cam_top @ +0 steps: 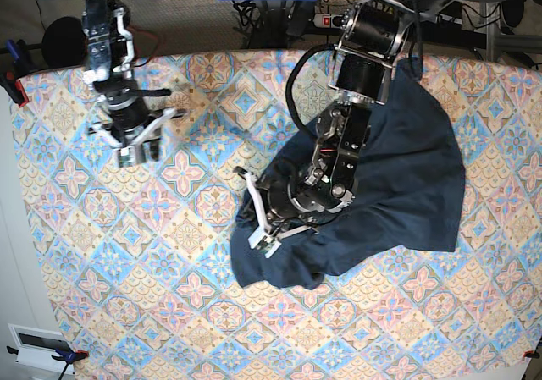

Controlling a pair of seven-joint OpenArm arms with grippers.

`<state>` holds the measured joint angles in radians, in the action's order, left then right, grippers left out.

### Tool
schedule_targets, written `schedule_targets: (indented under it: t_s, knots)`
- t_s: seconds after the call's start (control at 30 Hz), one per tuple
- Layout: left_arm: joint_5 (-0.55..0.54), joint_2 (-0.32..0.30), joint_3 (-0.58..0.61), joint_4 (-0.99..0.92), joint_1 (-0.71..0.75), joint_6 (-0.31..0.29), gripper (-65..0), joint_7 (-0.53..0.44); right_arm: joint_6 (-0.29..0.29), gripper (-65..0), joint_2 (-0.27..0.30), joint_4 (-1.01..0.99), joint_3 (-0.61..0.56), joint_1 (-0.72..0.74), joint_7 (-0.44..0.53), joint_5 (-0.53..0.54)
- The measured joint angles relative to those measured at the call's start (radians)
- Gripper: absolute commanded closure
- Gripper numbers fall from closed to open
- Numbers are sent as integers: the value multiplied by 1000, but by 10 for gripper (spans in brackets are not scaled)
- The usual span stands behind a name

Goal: Layout the t-shirt on the table in an organized manner, then fold the t-shirt properly
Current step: 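Lift and swing the held shirt with the left gripper, spreading it, then release the shirt and lower the left gripper onto its hem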

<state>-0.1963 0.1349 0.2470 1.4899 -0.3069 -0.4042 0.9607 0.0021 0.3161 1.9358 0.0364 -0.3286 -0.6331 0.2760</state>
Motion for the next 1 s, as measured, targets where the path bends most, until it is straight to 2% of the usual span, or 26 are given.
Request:
schedule_targets:
  t_s: [0.13, 0.2, 0.27, 0.37, 0.43, 0.5, 0.6, 0.67, 0.73, 0.87, 1.0]
  knots:
    - [-12, 16, 6, 137, -10, -64, 0, 89, -5, -127, 0, 0, 108, 6, 0, 0]
    - [1, 5, 28, 211, -10, -72, 0, 117, -5, -127, 0, 0, 140, 7, 0, 0]
    - [-1, 8, 45, 285, -6, -81, 0, 155, -5, -126, -2, 0, 156, 6, 0, 0]
    - [-38, 10, 48, 409, 2, -133, 0, 200, 1, -127, -2, -1, 158, 7, 0, 4]
    - [-73, 13, 35, 464, -2, -147, 0, 200, -3, -127, -2, -5, 162, 6, 0, 3]
    - [-76, 19, -19, 480, -6, -154, 0, 194, -3, -127, -2, -5, 162, 8, 0, 0]
    - [-53, 18, -208, 468, -28, -150, 0, 207, -2, -127, -2, -5, 157, 7, -1, 1]
    - [-68, -60, -323, 402, -65, -149, 0, 171, -2, -127, -3, -5, 156, 6, 0, 1]
    - [-64, -156, -407, 303, -95, -150, 0, 129, -5, -127, -3, -5, 148, 5, 0, 46]
    - [-56, -317, -573, 41, -150, -146, -2, -1, 2, -127, -8, -5, 131, 7, 1, 106]
    - [-43, -467, -657, -245, -193, -140, -33, -135, -6, -127, -1, -5, 59, 7, 2, 96]
